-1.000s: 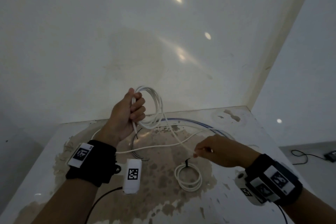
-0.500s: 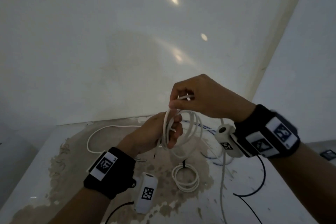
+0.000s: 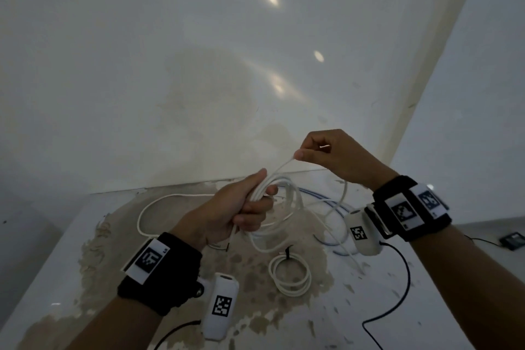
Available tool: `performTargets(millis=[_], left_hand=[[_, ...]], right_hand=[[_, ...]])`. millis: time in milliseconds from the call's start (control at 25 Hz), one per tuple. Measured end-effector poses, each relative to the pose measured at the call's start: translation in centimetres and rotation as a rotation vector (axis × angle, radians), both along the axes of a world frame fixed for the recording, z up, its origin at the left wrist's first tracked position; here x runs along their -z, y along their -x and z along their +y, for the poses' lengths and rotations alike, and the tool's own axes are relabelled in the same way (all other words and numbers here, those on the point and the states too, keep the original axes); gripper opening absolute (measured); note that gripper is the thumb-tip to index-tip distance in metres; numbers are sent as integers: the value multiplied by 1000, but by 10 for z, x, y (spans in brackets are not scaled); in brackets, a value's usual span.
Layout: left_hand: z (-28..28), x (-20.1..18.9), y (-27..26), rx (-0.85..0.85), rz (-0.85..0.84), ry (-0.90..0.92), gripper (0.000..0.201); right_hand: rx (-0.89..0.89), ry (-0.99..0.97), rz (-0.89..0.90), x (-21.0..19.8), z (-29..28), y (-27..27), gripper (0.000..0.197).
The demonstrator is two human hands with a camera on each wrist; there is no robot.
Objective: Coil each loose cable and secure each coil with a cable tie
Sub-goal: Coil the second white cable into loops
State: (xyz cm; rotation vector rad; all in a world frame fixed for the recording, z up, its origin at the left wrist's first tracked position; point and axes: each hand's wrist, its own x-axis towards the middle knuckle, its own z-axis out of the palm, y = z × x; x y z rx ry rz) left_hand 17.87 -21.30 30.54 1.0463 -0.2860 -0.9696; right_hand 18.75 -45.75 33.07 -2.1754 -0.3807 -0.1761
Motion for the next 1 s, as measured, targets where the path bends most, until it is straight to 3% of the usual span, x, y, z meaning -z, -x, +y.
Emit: performTargets(millis=[200, 280, 360, 400, 480, 600, 800, 1000], left_hand=[[-7, -4, -4, -74, 83, 283, 37], [-10, -5, -3, -134, 90, 333, 38], [-13, -3, 1, -203, 82, 322, 38], [-15, -2, 2, -240, 70, 292, 38], [-17, 3, 5, -293, 21, 175, 38], [-20, 5, 11, -301, -67, 42, 39], [-33, 8, 18, -480, -65, 94, 32], [-33, -9, 7, -581, -74, 128, 31]], right_hand=[[-35, -159, 177, 34, 36, 25, 35], [9, -419, 352, 55, 53, 31, 31], [22, -861, 524, 61, 64, 31, 21], [54, -1040, 559, 59, 66, 29, 21], [172, -1203, 558, 54, 67, 24, 25], [317, -1251, 528, 53, 66, 18, 27], [433, -1316, 461, 50, 74, 16, 32], [447, -794, 73, 46, 84, 24, 30]])
